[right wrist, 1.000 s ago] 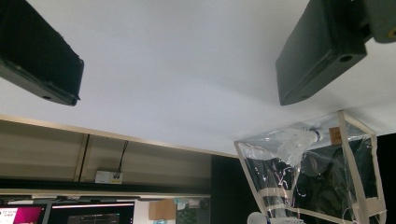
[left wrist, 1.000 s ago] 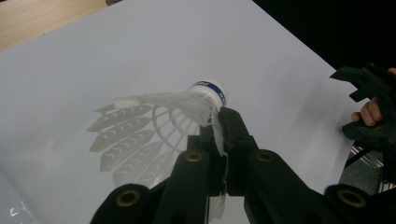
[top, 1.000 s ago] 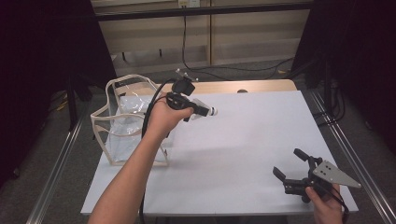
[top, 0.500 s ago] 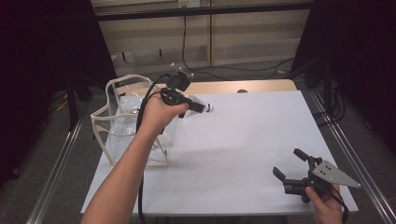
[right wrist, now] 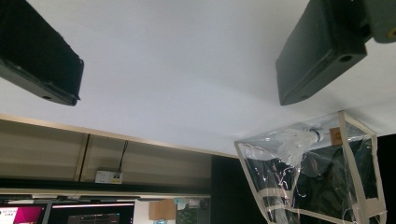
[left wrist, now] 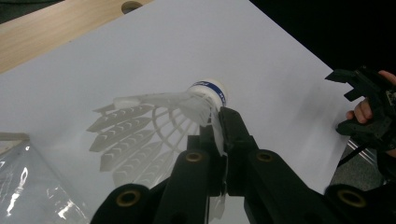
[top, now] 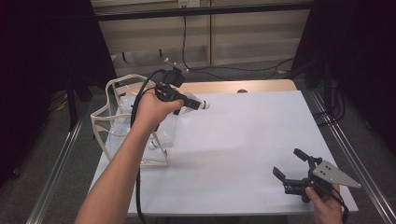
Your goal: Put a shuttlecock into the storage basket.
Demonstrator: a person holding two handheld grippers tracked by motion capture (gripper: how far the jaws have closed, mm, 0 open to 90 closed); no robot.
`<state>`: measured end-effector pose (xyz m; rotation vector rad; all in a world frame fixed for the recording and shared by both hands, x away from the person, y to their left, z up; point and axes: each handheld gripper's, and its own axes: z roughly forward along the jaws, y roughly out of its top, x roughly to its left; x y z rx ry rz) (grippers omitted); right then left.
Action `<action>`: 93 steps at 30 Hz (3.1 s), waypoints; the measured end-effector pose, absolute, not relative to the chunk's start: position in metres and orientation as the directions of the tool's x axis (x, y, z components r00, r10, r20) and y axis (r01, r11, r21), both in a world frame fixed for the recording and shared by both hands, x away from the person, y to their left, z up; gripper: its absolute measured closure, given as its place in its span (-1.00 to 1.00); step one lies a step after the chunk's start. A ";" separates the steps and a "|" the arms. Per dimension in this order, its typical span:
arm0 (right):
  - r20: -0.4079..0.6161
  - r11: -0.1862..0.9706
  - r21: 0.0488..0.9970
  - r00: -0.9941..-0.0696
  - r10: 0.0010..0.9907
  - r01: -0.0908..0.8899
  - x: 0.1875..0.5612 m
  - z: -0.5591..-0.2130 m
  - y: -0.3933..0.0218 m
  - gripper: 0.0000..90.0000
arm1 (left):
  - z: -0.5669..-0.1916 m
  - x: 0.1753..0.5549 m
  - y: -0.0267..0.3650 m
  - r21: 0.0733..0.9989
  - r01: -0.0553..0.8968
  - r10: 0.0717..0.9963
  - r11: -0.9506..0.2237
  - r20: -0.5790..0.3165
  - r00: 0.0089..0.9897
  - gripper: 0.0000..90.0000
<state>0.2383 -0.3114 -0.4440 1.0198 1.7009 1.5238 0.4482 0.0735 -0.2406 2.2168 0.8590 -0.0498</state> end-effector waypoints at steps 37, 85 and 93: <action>0.036 0.036 0.990 -0.503 0.864 0.133 0.238 -0.444 -0.311 -0.98 | -0.223 0.451 0.104 0.637 0.607 0.600 -0.475 -0.270 0.753 0.99; 0.032 0.041 0.990 -0.507 0.861 0.132 0.238 -0.444 -0.310 -0.98 | -0.201 0.454 0.153 0.655 0.620 0.653 -0.431 -0.247 0.716 0.99; 0.031 0.043 0.990 -0.505 0.862 0.134 0.238 -0.444 -0.310 -0.98 | -0.200 0.456 0.163 0.661 0.623 0.670 -0.417 -0.239 0.702 0.98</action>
